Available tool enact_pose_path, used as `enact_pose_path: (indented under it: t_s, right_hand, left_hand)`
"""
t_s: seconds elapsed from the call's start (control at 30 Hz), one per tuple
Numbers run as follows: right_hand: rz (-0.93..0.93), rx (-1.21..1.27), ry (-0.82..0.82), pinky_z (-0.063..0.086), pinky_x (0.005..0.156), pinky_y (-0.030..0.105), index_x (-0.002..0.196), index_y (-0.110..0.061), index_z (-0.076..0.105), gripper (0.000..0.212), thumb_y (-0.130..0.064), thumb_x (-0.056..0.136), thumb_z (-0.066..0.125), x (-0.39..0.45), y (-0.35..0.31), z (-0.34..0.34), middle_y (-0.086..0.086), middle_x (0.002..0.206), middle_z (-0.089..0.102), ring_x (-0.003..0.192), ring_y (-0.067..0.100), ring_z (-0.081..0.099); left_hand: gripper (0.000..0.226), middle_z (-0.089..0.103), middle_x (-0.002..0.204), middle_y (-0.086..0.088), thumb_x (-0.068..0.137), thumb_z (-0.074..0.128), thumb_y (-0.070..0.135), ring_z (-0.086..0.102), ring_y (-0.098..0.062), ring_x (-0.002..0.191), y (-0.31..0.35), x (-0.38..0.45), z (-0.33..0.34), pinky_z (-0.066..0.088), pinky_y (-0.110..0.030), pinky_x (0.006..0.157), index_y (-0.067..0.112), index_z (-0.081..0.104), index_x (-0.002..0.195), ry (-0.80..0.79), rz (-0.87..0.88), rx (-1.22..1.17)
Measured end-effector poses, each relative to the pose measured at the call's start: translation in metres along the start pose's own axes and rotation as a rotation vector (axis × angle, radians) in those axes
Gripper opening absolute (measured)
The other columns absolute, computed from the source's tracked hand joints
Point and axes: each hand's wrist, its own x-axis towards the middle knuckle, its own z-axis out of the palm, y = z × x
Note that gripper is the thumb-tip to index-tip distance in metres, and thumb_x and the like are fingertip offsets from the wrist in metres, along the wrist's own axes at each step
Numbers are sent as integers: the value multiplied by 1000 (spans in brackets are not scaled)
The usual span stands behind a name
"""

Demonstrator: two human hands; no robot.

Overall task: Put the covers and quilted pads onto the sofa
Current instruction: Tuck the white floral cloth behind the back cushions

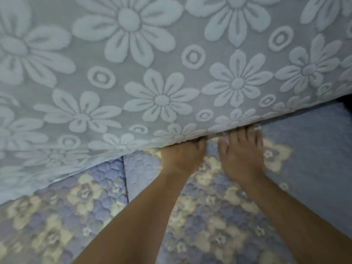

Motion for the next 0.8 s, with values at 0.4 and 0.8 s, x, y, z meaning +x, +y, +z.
enact_pose_path:
  t_s: [0.4, 0.8]
  right_hand:
    - [-309, -20, -107, 44, 94, 55, 111, -19, 73, 29, -36, 90, 61, -30, -186, 10, 16, 108, 72, 106, 41, 62]
    - [-257, -6, -225, 16, 123, 54, 156, -9, 25, 66, -45, 101, 19, -118, -241, 5, 19, 163, 22, 150, 41, 16]
  left_hand:
    - [72, 33, 159, -6, 97, 20, 62, 22, -42, 146, -258, -124, -12, 11, -58, 122, 21, 27, 155, -109, -416, 63]
    - [81, 12, 168, -10, 98, 19, 65, 4, -28, 155, -317, -169, -17, 7, -49, 125, 16, 11, 161, -21, -451, -122]
